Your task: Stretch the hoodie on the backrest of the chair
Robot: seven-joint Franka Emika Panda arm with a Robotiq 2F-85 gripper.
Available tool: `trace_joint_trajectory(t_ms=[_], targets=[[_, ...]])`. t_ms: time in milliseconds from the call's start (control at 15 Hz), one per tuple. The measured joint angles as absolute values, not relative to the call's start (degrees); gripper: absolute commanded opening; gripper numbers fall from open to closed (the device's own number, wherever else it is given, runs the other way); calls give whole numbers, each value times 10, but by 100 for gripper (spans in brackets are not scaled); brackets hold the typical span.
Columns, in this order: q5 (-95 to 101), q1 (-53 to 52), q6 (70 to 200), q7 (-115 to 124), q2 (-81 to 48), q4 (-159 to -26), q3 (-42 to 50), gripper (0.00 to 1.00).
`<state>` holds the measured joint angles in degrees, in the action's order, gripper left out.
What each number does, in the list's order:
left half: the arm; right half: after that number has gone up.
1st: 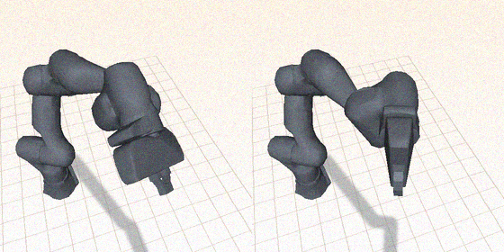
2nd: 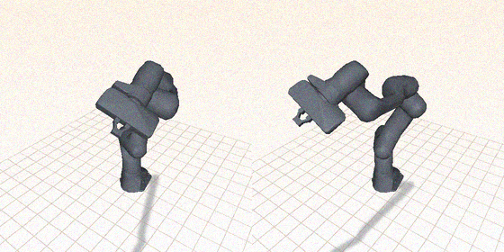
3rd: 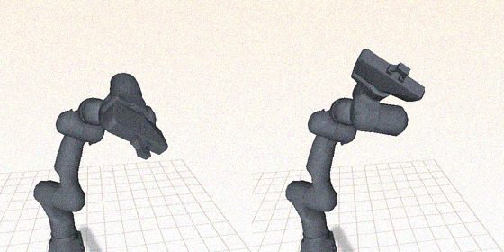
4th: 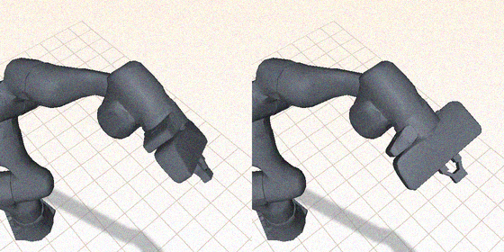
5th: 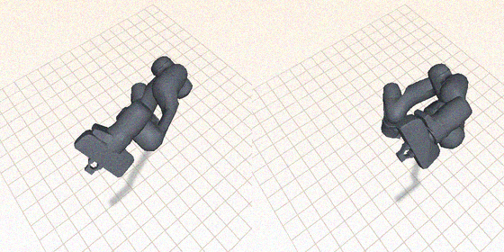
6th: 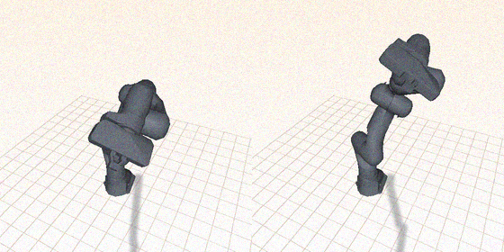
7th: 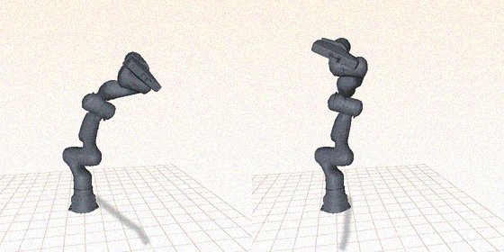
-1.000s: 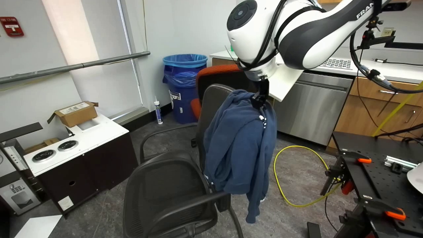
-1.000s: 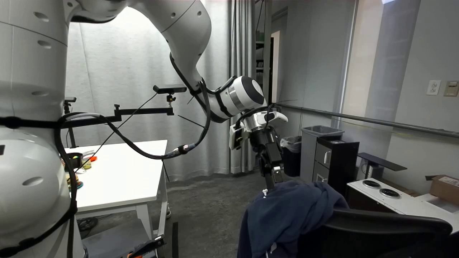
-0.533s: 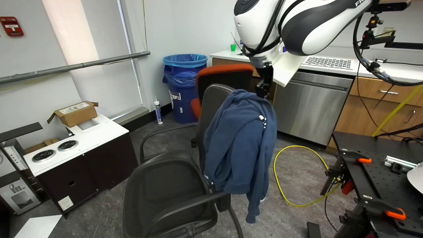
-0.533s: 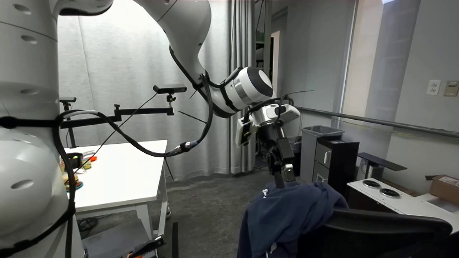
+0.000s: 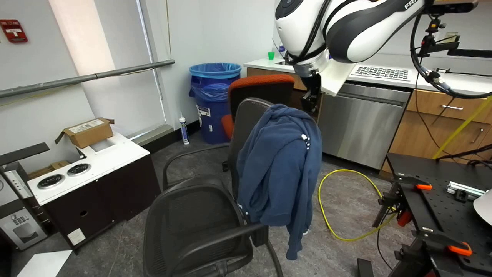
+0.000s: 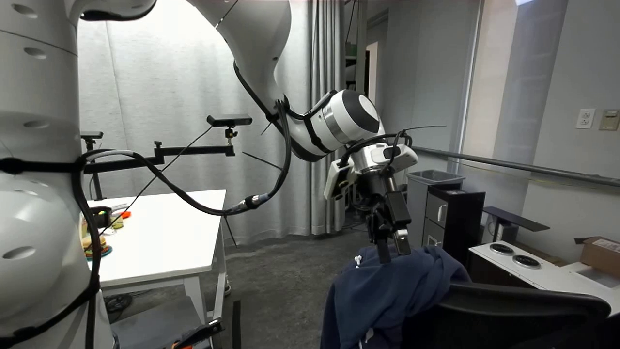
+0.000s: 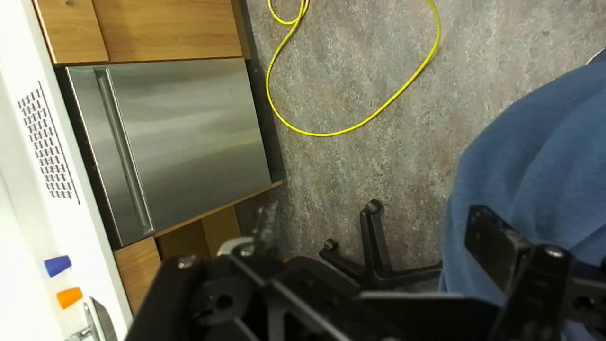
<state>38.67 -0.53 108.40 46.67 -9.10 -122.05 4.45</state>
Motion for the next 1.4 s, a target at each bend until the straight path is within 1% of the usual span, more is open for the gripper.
trace_joint_trajectory(t_ms=[800,1400], targets=[[384,-9,1094,426,-116,-1214,30,100],[385,-11,1094,387,-155,-1173,28,100]])
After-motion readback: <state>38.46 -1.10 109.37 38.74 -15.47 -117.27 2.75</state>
